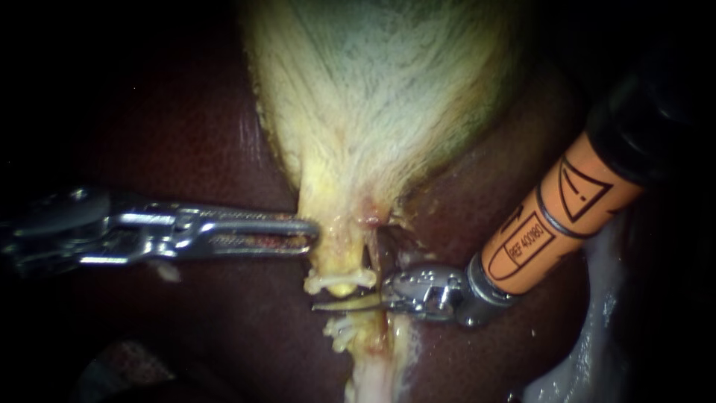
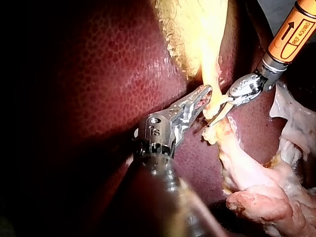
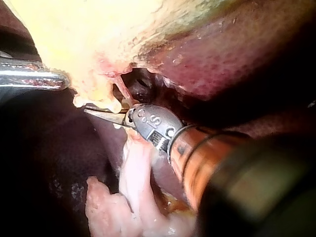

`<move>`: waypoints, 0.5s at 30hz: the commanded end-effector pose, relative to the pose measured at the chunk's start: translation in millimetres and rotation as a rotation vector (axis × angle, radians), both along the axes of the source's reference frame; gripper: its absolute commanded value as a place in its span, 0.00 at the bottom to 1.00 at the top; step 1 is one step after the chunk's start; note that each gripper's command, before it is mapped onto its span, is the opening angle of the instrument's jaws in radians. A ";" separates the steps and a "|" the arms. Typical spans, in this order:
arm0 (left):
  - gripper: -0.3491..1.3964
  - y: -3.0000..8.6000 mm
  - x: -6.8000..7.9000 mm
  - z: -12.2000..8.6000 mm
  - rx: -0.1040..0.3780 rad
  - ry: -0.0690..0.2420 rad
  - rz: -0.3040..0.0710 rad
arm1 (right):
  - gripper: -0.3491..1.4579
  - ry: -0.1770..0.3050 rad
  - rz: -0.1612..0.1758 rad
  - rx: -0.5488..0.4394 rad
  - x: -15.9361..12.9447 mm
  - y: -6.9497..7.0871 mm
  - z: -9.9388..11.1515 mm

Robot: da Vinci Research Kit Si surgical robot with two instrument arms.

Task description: Go back from the cut left tube

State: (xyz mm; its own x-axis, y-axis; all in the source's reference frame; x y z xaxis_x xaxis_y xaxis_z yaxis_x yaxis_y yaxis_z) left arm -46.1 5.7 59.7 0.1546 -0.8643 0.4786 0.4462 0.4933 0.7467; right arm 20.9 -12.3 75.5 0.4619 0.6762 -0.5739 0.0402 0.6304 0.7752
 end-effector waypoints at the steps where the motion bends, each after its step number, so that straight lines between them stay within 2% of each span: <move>1: 0.00 0.0 0.0 0.1 0.000 0.000 0.000 | 0.00 0.000 0.000 0.000 0.0 0.0 -0.1; 12: 0.00 0.1 0.1 0.3 0.000 -0.001 0.001 | 0.00 -0.006 0.008 0.021 0.5 -0.5 -0.7; 15: 0.00 0.1 0.1 0.3 0.000 -0.001 0.001 | 0.07 -0.006 0.008 0.021 0.5 -0.5 -0.7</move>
